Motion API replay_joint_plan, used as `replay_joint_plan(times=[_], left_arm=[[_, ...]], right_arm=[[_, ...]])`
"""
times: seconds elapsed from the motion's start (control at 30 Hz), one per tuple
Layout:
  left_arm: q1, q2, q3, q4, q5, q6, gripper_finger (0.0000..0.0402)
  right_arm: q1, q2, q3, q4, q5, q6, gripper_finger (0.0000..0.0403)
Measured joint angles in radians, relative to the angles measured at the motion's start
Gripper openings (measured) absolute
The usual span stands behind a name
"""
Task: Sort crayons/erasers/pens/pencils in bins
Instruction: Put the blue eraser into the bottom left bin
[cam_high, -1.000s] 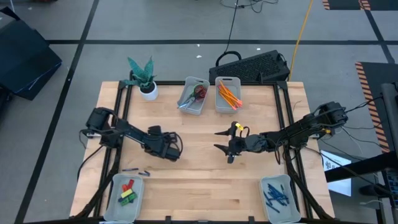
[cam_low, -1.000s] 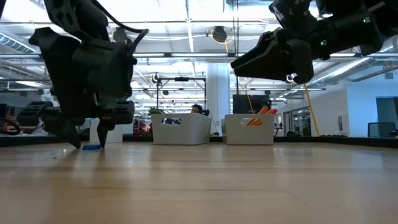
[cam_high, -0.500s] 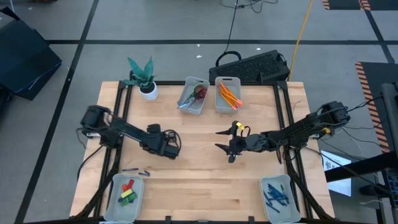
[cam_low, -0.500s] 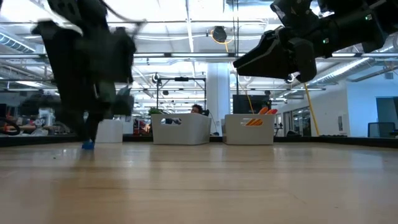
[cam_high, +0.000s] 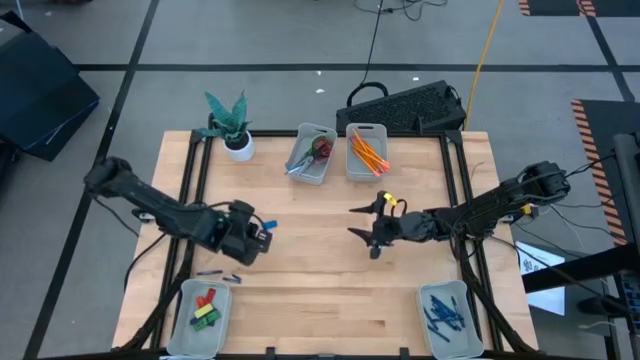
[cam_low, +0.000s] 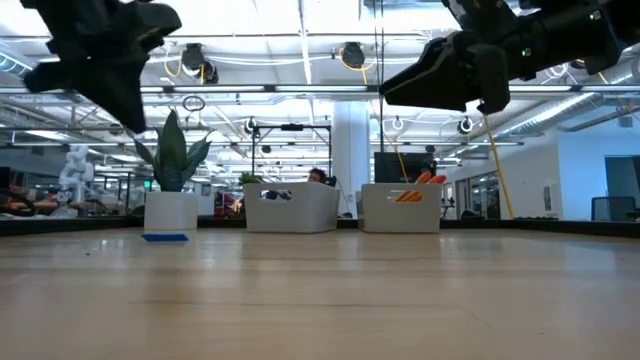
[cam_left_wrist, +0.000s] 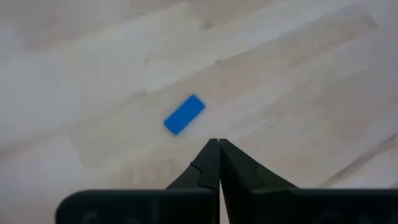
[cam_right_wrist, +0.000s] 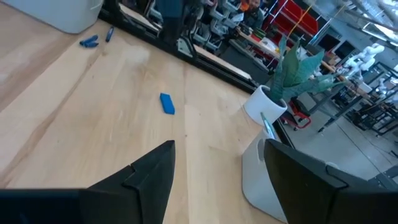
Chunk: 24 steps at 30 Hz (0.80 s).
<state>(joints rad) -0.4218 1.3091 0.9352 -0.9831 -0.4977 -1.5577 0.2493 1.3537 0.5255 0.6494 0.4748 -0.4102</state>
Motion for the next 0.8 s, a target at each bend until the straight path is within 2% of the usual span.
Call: replay_joint_plan(times=[0.1, 0.2, 0.37, 0.5, 0.67, 0.8], left_arm=[[0.006, 0.034, 0.000, 0.018, -0.024, 0.152, 0.0012], [0.040, 0.066, -0.004, 0.035, -0.003, 0.240, 0.0054], [0.108, 0.071, -0.103, 0.299, -0.016, 0.503, 0.0152], [0.136, 0.072, -0.245, 0.501, 0.023, 0.742, 0.0204], [0.145, 0.048, -0.424, 0.737, 0.045, 1.033, 0.0208], [0.173, 0.002, -0.549, 0.917, 0.026, 1.151, 0.0185]], right_arm=[[-0.001, 0.000, 0.000, -0.022, 0.001, 0.006, 0.0238], [0.008, -0.011, 0.000, -0.065, 0.001, 0.006, 0.0238], [0.020, -0.011, 0.000, -0.101, 0.001, 0.006, 0.0238], [0.037, -0.011, 0.000, -0.123, -0.002, -0.045, 0.0238], [0.050, -0.011, 0.000, -0.122, -0.028, -0.118, 0.0238], [0.050, -0.011, 0.000, -0.083, -0.033, -0.074, 0.0238]])
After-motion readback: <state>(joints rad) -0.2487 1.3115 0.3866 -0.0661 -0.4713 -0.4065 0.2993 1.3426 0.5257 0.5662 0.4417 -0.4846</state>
